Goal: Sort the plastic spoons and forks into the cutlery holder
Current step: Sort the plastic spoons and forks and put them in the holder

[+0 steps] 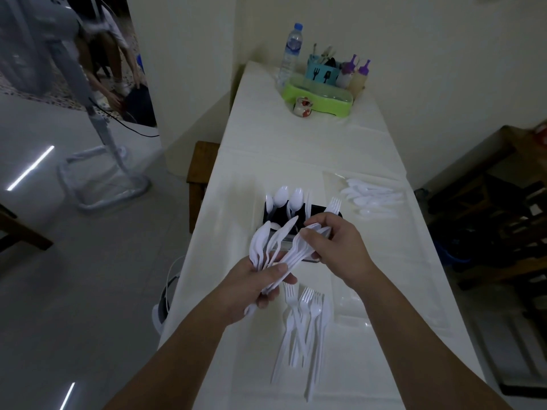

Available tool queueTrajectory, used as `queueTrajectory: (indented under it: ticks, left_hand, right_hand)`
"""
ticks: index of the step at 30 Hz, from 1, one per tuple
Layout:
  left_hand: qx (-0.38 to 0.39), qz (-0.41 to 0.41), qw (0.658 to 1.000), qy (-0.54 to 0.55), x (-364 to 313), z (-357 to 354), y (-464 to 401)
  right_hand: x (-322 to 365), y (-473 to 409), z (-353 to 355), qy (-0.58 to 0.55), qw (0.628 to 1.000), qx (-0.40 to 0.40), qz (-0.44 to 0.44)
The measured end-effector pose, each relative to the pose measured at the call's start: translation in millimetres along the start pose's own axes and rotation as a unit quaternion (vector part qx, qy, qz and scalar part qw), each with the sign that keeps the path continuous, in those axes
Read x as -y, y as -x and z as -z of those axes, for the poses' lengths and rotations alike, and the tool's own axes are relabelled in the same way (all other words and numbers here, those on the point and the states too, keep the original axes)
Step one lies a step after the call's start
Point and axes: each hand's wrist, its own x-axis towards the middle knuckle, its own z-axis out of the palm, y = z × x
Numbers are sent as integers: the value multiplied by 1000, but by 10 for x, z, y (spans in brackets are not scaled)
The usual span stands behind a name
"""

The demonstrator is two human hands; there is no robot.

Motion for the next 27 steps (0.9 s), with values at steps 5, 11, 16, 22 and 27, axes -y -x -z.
queueTrajectory:
  ticks: [5,11,16,22,27]
  left_hand:
    - [4,4,1000,21,-29,2,-59]
    - [-12,-13,1000,8,-69,-27,-100]
    - [-46,-39,998,34,-77,-89,-154]
    - [-103,-43,988,107,-101,-79,-244]
    - [-177,-40,978,104,-47,-57,-322]
  right_hand:
    - [50,-52,65,-2,1000,24,-15]
    - [160,-122,134,-9,996,88,-26]
    - [213,-179,192,-5,997,71,12]
    - [306,-315,479,2,999,9,50]
    - [381,-510,674,55,991,-85,93]
